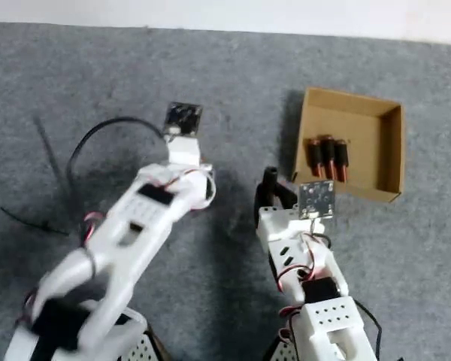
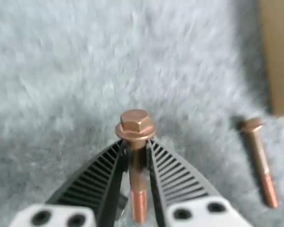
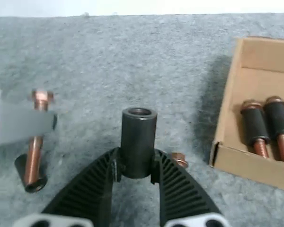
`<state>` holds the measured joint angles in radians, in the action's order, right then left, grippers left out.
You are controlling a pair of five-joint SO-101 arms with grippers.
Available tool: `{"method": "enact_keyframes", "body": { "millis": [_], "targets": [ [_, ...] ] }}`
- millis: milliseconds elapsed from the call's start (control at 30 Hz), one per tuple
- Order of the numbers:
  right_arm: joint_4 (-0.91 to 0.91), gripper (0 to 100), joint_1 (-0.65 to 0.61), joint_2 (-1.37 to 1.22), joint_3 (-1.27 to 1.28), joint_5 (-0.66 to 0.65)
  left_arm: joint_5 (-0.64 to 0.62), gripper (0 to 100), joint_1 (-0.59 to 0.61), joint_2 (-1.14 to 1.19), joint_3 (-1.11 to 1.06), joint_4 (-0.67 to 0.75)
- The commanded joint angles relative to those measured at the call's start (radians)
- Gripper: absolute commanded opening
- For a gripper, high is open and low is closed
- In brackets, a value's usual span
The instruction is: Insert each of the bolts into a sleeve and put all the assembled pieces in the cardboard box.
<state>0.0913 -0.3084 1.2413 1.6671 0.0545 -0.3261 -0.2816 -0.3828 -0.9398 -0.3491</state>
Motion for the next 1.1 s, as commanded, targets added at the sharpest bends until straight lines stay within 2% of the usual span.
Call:
{"method": "enact_keyframes", "body": {
  "millis": [0,167,533,733,900,1067],
  "targets": [
    [-0.036,0.5,-0.067,0.018,0.044,-0.094,0.006,0,-0.008,-0.216,-0.148,0.199],
    [-0.036,0.5,-0.156,0.019,0.070,-0.130,0.006,0,-0.010,-0.400,-0.344,0.422],
    [-0.036,0.5,-0.160,0.015,0.070,-0.132,0.005,1,-0.087,-0.648,-0.630,0.779],
    [-0.031,0.5,-0.162,0.015,0.070,-0.137,0.003,1,-0.168,-0.765,-0.707,0.830],
    [-0.031,0.5,-0.162,0.015,0.070,-0.235,0.003,1,-0.226,-0.909,-0.762,0.830],
    [-0.035,0.5,-0.162,0.015,0.070,-0.236,0.002,1,-0.219,-1.035,-0.765,0.786]
  ]
}}
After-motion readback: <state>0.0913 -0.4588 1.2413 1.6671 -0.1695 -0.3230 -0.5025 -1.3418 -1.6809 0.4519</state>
